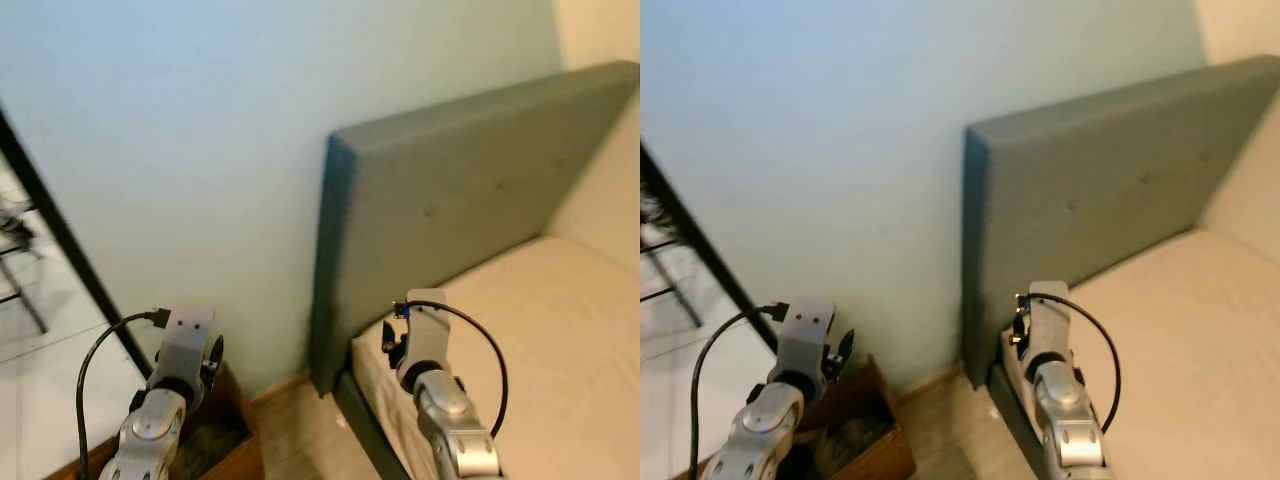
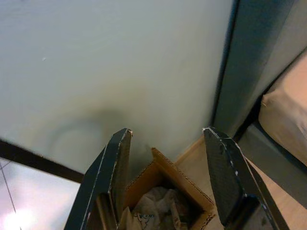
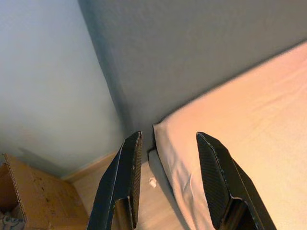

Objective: Clean up the room

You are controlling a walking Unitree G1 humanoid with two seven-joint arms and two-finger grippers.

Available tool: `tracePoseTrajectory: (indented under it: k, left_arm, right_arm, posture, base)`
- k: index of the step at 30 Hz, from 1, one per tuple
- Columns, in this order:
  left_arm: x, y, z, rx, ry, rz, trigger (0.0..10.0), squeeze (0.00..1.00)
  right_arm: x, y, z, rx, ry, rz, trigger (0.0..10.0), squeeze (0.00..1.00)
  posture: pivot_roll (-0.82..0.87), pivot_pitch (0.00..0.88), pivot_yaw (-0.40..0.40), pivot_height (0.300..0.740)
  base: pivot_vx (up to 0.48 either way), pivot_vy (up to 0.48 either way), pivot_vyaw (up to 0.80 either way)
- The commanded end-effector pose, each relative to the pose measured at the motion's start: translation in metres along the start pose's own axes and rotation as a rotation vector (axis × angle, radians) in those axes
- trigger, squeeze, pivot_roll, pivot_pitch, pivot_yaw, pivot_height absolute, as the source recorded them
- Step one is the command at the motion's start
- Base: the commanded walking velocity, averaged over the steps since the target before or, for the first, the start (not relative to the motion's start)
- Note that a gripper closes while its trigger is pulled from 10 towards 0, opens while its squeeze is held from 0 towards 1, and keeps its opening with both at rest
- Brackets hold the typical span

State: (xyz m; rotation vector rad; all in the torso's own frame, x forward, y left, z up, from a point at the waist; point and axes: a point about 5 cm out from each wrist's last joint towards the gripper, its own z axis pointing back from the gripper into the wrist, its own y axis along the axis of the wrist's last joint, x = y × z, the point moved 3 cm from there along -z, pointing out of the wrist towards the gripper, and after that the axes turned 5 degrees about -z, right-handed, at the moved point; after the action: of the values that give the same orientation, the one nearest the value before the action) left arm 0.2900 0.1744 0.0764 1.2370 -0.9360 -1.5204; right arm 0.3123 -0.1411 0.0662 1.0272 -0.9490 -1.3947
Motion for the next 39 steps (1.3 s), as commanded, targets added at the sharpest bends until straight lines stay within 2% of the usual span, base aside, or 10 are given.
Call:
tracePoseTrajectory:
  k: [1, 3, 9, 16, 20, 29, 39]
  left_arm:
    - [0.000, -0.004, -0.001, -0.017, 0.004, 0.024, 10.0, 0.00]
    - [0.004, -0.002, -0.004, -0.007, -0.019, -0.008, 10.0, 0.00]
    - [0.004, 0.001, -0.006, 0.006, -0.013, 0.022, 10.0, 0.00]
    - [-0.006, -0.001, -0.007, 0.011, 0.015, 0.048, 10.0, 0.00]
    - [-0.012, -0.001, -0.012, 0.013, 0.062, 0.051, 10.0, 0.00]
    - [-0.008, -0.001, -0.012, 0.017, 0.049, 0.049, 10.0, 0.00]
    - [-0.010, 0.000, -0.013, 0.029, 0.062, 0.060, 10.0, 0.00]
  right_arm:
    - [0.001, 0.000, 0.001, -0.002, -0.003, -0.009, 10.0, 0.00]
    - [0.000, -0.001, 0.001, -0.006, 0.009, 0.003, 10.0, 0.00]
    - [0.000, -0.002, 0.002, -0.008, 0.004, -0.001, 10.0, 0.00]
    - [0.000, -0.003, 0.002, -0.002, 0.000, -0.016, 10.0, 0.00]
    - [0.003, 0.001, -0.001, 0.010, 0.002, -0.014, 10.0, 0.00]
    - [0.002, 0.002, 0.000, 0.013, 0.006, -0.007, 10.0, 0.00]
    - [0.004, 0.003, 0.000, 0.015, 0.031, 0.012, 10.0, 0.00]
  posture:
    - [-0.05, 0.112, 0.009, 0.731]
    - [-0.05, 0.115, 0.015, 0.731]
    - [-0.05, 0.108, 0.016, 0.731]
    - [-0.05, 0.085, 0.025, 0.731]
    - [-0.06, 0.078, 0.023, 0.731]
    - [-0.06, 0.080, 0.019, 0.731]
    - [-0.06, 0.076, 0.015, 0.731]
  base:
    - [0.000, 0.000, -0.80]
    - [0.000, 0.000, -0.80]
    - [0.000, 0.000, -0.80]
    - [0.000, 0.000, -0.80]
    - [0.000, 0.000, -0.80]
    - [0.000, 0.000, -0.80]
    - [0.000, 0.000, -0.80]
